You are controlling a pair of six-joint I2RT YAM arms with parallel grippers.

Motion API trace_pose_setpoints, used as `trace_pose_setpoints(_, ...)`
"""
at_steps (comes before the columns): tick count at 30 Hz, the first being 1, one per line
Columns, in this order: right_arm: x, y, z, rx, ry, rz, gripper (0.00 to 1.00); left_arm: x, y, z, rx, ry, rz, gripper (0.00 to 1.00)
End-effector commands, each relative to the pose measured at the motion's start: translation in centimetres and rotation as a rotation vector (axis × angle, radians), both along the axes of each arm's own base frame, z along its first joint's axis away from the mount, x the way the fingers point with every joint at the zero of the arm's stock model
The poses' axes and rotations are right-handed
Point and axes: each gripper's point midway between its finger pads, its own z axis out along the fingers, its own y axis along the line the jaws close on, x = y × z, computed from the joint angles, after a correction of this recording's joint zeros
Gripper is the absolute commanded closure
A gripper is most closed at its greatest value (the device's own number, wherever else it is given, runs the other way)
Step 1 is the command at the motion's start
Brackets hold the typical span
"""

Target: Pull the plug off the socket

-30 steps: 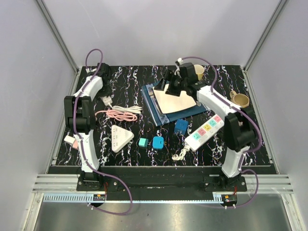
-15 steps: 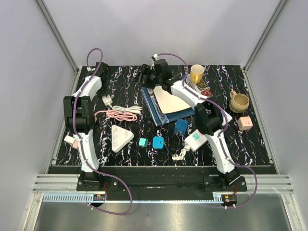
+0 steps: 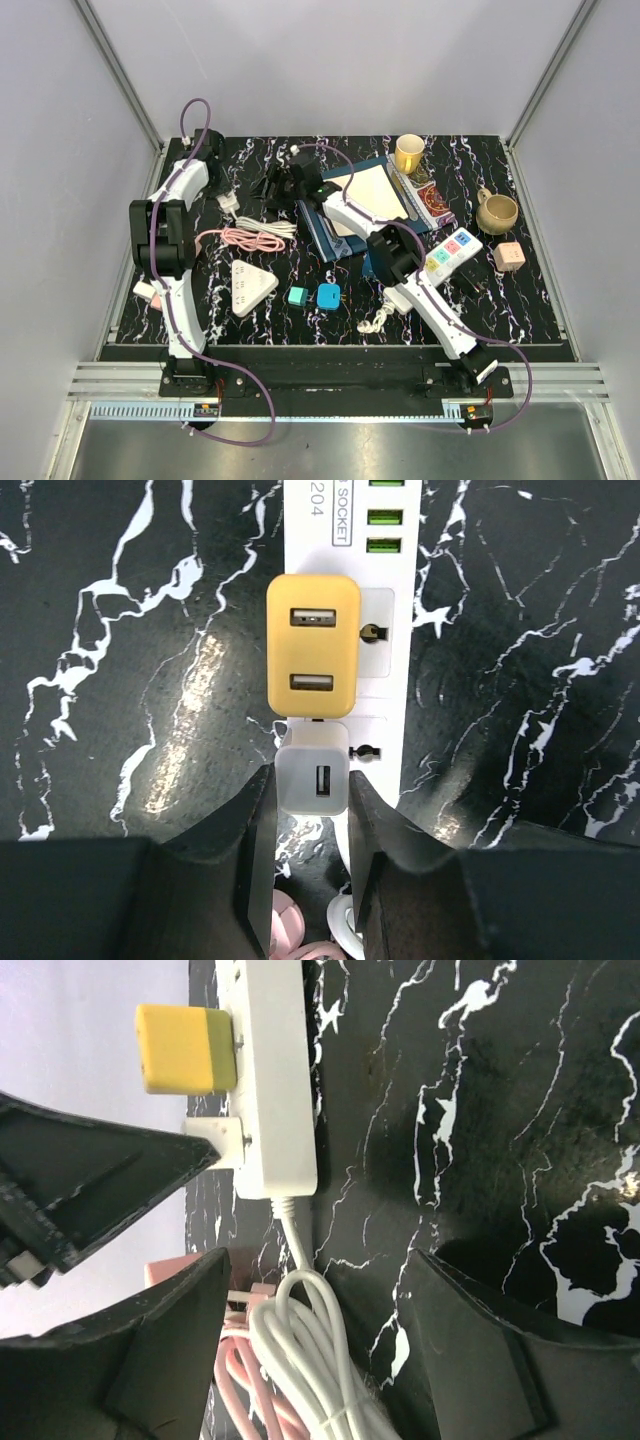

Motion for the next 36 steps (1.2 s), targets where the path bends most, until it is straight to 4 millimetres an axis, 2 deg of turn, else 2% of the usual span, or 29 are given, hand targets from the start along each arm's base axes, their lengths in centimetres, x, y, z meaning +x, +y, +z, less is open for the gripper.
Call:
trace_pose_setpoints(1, 1.3, 1.2, 2.8, 0.098, -0.05, -0.044, 0.23, 0.6, -2.9, 1.5, -0.134, -0.062, -0.064, 1.0)
trace_pose_setpoints(2, 1.4, 1.4, 3.3, 0.108, -0.06, -0.044, 0.23, 0.7, -3.4, 1.6, -0.159, -0.064, -0.078, 1.0)
trace_pose_setpoints(4, 1.5, 1.5, 2.5, 0.109, -0.054, -0.049, 0.23, 0.7, -4.2, 1.9, -0.197, -0.075, -0.095, 1.0)
trace_pose_setpoints(6, 1.6, 1.7, 2.7, 0.115, -0.066, -0.05, 0.23, 0.6, -4.8, 2.2, -0.229, -0.085, -0.11, 1.0)
trace_pose_setpoints(12, 1.8, 1.9, 2.1, 0.125, -0.062, -0.068, 0.26, 0.2, -5.5, 2.3, -0.264, -0.092, -0.121, 1.0)
trace_pose_setpoints(23, 1.0, 2.3, 0.2, 0.096, -0.054, -0.058, 0.29, -0.1, -6.4, 3.3, -0.324, -0.105, -0.143, 1.0)
trace_pose_setpoints(30, 0.8, 2.5, -0.5, 0.075, -0.059, -0.058, 0.41, -0.5, -6.7, 3.1, -0.336, -0.1, -0.144, 1.0)
trace_pose_setpoints(34, 0.9, 2.5, -1.1, 0.067, -0.059, -0.066, 0.51, -0.4, -6.8, 3.1, -0.346, -0.099, -0.145, 1.0)
trace_pose_setpoints(36, 0.9, 2.5, -1.2, 0.066, -0.054, -0.067, 0.6, -0.5, -6.8, 3.1, -0.34, -0.099, -0.147, 1.0)
